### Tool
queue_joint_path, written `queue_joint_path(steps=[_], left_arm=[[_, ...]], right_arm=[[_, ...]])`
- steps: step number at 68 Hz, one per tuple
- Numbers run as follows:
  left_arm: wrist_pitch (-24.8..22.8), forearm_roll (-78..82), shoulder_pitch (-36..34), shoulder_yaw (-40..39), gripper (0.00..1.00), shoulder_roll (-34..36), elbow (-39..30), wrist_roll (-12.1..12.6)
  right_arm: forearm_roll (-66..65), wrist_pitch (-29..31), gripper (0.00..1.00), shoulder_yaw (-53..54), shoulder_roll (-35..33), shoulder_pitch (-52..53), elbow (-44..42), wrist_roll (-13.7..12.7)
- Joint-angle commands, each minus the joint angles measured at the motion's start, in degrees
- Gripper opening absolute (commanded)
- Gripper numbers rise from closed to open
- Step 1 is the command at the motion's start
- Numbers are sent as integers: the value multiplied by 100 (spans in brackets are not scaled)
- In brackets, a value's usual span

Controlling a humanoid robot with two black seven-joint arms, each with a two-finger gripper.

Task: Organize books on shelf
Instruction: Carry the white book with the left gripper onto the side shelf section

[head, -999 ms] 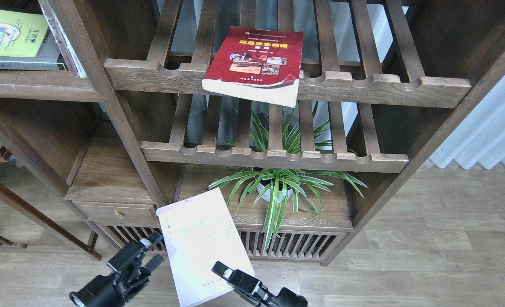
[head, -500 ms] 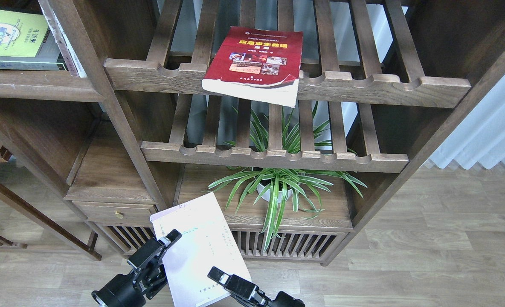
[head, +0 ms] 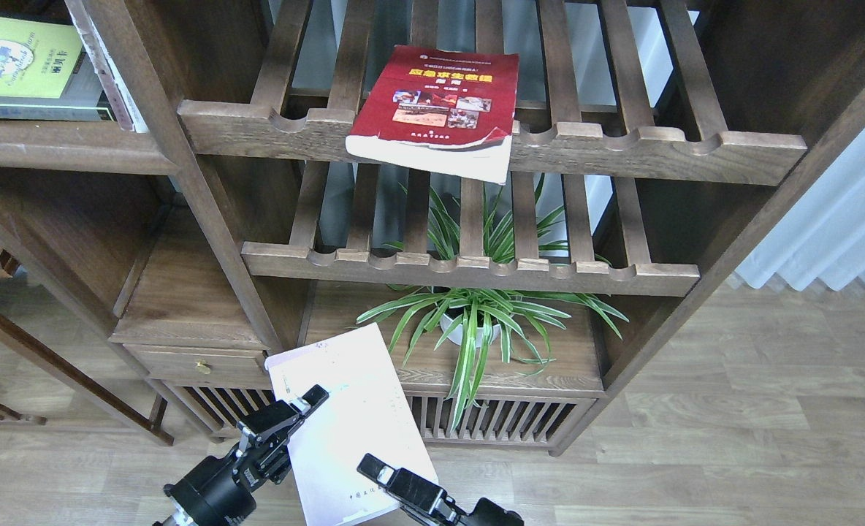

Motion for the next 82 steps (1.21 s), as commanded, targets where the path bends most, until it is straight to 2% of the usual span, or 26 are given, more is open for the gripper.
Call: queue_joint_path(steps=[1, 12, 18, 21, 23, 35, 50, 64, 67, 69, 70, 76, 82], left_arm=[[0, 10, 82, -482, 5, 268, -176, 15], [0, 10, 222, -1176, 5, 760, -466, 6], [0, 168, 372, -1659, 5, 1050, -624, 94], [0, 300, 477, -1967, 5, 1165, -747, 129], [0, 414, 661, -2509, 5, 1305, -930, 147], [0, 414, 890, -3601, 5, 1920, -1327, 138], [0, 432, 882, -4735, 5, 2456, -1327, 155], [0, 449, 820, -5386, 5, 2896, -1213, 226], [0, 458, 785, -5483, 5, 2949, -1178, 313], [0, 476, 715, -5553, 5, 2993, -1134, 436], [0, 537, 506, -5588, 5, 3010, -1012, 582], [0, 713, 135, -5589, 5, 3010, -756, 582], [0, 1292, -550, -5606, 5, 3010, -457, 582]], right_arm=[[45, 0, 100, 15, -3, 19, 0, 5], [62, 0, 100, 33, -3, 19, 0, 6], [62, 0, 100, 51, -3, 19, 0, 14], [62, 0, 100, 51, -3, 19, 0, 14], [71, 0, 100, 51, -3, 19, -17, 14], [80, 0, 100, 51, -3, 19, -184, 14], [80, 0, 100, 51, -3, 19, -202, 14], [71, 0, 100, 42, -3, 28, -219, 5], [71, 0, 100, 33, -3, 28, -219, 14], [71, 0, 100, 42, -3, 28, -219, 6], [71, 0, 100, 42, -3, 28, -219, 14], [80, 0, 100, 42, -3, 28, -219, 14], [80, 0, 100, 42, -3, 28, -219, 5]])
